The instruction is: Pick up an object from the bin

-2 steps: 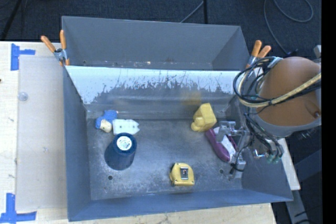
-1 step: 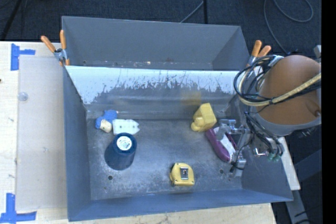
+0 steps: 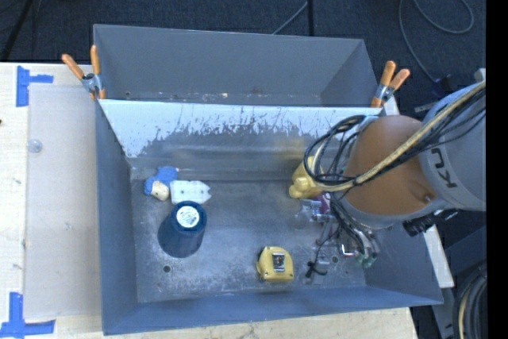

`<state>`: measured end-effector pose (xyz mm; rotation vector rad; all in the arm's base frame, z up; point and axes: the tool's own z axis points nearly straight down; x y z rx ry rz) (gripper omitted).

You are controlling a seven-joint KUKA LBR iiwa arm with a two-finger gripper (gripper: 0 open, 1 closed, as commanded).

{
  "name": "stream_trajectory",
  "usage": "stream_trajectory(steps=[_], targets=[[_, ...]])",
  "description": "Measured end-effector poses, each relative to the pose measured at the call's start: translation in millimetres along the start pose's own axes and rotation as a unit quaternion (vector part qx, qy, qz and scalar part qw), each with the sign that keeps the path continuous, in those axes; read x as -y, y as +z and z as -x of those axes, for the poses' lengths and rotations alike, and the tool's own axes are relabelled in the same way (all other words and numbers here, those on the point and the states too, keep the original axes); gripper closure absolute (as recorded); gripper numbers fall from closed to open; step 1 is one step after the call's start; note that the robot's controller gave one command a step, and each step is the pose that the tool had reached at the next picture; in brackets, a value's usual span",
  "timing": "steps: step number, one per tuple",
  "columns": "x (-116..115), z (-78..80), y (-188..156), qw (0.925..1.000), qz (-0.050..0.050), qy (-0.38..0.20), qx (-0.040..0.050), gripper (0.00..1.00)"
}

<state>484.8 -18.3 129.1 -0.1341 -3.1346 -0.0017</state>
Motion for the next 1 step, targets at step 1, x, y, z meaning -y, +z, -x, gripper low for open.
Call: stream_trajectory(steps=[1], targets=[[-15.6,-7.7,39.5,0.9997,0.0,0.023,-0.004,0.0]])
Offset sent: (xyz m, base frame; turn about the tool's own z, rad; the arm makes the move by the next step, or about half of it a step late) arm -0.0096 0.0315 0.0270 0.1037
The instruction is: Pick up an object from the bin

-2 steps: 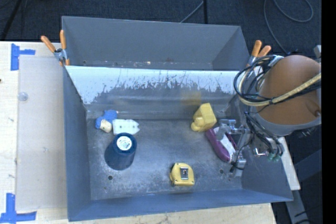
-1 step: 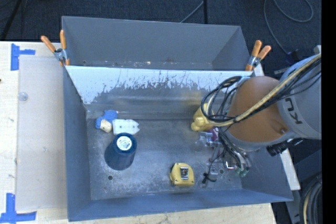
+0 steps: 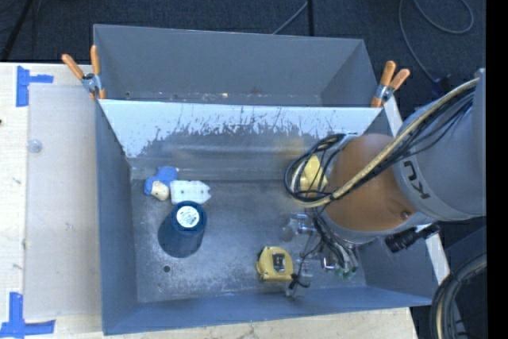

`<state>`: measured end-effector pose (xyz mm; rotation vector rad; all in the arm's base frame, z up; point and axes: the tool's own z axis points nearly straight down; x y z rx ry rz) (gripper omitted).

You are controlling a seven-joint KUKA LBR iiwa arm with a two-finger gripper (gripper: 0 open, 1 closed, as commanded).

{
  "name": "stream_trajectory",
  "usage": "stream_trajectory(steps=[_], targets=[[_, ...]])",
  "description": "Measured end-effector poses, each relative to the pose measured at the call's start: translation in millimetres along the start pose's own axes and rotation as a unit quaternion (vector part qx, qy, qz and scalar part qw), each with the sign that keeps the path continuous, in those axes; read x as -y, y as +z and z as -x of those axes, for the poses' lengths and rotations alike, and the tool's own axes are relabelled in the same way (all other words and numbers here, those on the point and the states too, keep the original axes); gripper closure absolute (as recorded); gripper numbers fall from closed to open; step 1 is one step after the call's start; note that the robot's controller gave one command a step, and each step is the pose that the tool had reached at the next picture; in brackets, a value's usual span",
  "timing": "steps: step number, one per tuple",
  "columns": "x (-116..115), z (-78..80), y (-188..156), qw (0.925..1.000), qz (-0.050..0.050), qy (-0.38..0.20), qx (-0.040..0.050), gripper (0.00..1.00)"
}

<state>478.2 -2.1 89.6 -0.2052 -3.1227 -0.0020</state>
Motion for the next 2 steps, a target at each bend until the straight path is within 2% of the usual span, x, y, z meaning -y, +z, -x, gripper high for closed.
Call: stream_trajectory(steps=[1,2], targets=[[-13.0,-5.8,-62.8,0.9996,0.0,0.028,0.0018,0.0],[-22.0,-3.5,7.2,0.9975,0.0,0.071,0.0018,0.0]])
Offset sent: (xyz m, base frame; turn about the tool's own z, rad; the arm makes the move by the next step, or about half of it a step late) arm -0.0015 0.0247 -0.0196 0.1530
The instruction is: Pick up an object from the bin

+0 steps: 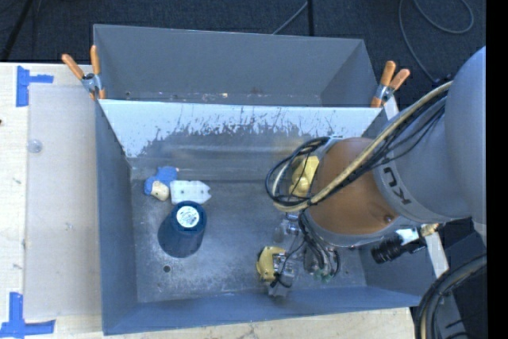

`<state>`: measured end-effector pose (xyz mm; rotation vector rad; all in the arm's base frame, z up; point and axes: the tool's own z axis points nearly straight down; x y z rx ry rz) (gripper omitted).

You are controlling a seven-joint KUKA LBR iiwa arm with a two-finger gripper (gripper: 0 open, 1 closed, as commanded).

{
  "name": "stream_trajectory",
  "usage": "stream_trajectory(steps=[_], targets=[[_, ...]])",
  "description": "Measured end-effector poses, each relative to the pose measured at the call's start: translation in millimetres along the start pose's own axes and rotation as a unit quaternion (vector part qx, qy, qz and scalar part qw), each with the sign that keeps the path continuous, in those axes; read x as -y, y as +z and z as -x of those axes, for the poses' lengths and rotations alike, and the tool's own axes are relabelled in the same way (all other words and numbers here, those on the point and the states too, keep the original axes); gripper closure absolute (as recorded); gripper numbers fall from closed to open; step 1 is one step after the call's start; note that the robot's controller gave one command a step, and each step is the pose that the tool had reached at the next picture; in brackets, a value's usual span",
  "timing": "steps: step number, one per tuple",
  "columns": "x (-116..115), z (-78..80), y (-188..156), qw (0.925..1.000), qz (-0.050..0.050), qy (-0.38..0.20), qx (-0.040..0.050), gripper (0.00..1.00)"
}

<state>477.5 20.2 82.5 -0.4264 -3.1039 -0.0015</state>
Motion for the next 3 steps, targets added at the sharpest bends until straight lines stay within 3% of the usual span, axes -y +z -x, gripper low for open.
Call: stream_trajectory(steps=[1,3], targets=[[-1.9,1.4,26.4,0.9995,0.003,-0.03,0.0082,1.0],[-1.5,0.2,18.8,0.9993,0.003,-0.037,0.0079,1.0]])
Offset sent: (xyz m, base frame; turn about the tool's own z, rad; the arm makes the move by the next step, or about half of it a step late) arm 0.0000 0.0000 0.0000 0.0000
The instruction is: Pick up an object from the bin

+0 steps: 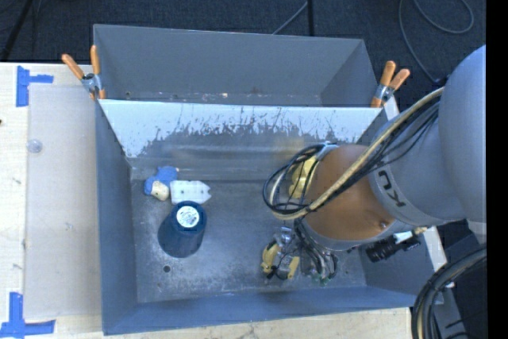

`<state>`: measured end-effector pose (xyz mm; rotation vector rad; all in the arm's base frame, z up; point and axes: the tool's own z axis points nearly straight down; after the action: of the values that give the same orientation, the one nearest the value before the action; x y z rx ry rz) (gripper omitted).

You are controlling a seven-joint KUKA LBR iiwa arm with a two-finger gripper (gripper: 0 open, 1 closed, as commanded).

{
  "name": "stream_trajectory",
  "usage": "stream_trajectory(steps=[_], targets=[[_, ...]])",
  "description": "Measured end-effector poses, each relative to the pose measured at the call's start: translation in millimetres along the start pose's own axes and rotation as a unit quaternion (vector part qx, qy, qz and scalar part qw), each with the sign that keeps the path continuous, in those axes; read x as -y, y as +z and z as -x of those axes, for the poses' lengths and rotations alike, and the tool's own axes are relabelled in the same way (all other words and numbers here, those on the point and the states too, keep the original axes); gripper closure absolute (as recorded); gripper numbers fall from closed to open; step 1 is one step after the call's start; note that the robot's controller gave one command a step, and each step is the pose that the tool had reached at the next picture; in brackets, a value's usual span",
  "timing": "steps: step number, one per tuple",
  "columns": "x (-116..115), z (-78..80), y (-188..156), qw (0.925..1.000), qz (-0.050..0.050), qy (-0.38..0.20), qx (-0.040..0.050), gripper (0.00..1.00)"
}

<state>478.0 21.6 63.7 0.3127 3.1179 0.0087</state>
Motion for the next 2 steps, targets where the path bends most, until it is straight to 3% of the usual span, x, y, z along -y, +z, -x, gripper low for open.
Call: stream_trajectory(steps=[2], targets=[[1.9,-4.2,-18.5,1.0,-0.002,0.0,-0.0077,1.0]])
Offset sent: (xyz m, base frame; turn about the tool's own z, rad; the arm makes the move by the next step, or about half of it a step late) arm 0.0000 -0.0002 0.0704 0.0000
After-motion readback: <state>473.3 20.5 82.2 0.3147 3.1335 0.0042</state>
